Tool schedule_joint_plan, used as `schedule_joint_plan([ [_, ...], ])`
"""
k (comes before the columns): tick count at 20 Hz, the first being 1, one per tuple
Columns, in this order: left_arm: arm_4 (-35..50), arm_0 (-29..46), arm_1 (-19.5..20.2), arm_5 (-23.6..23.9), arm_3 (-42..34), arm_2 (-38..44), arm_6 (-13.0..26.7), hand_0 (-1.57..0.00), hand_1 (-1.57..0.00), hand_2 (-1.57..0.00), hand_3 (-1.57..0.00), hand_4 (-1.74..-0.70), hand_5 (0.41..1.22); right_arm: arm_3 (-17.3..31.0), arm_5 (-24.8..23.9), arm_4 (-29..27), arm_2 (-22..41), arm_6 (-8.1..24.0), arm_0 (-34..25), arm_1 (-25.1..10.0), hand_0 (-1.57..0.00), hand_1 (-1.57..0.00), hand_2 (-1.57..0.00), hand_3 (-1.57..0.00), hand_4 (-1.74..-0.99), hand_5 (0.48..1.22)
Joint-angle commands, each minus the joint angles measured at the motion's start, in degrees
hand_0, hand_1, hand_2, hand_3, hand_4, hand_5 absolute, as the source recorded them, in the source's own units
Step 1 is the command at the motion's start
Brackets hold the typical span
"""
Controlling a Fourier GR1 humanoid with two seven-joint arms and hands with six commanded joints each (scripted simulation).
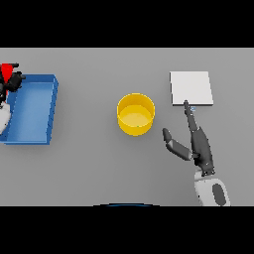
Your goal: Pick up the red beaker and tilt it to pour out 1 green nut into yellow bowl. Pick up the yellow bowl and place it on the metallic measuring scale.
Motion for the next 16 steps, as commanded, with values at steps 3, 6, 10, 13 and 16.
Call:
schedule_joint_plan([
  [3, 0.3, 2.5, 1.1, 1.8, -3.4, -1.8, 1.5, -1.57, -1.57, -1.57, -1.56, -1.74, 1.046, 0.0, -0.3, 0.4, -0.2, 0.0, -0.2, -0.4, 0.0, 0.0, 0.0, 0.0, -1.013, 0.644],
  [6, -0.5, 4.2, 3.1, 2.3, -6.1, -4.5, 3.0, -1.57, -1.57, -1.57, -1.56, -1.54, 0.892, -0.6, -0.5, 0.8, 0.1, 0.5, 0.2, -0.2, 0.0, 0.0, 0.0, 0.0, -1.021, 0.636],
  [10, -0.2, 6.9, 5.1, 0.2, -9.5, -5.5, 3.2, -1.39, -1.22, -1.21, -1.14, -1.07, 0.749, -0.8, -0.6, 0.2, -0.2, -0.5, 0.7, -0.1, 0.0, 0.0, 0.0, 0.0, -1.007, 0.635],
  [13, -0.2, 7.0, 5.4, -1.5, -10.6, -6.6, 4.7, -0.77, -0.64, -0.65, -0.61, -0.92, 0.677, 0.2, -0.2, -0.4, -0.5, -0.2, 0.6, -0.2, 0.0, 0.0, 0.0, 0.0, -1.005, 0.634],
  [16, -1.4, 6.0, 5.2, -4.2, -8.2, -8.3, 4.1, -0.39, -0.33, -0.33, -0.31, -0.84, 0.657, -0.1, -0.4, 0.0, -0.2, -0.4, 0.0, 0.0, 0.0, 0.0, 0.0, 0.0, -1.011, 0.639],
])
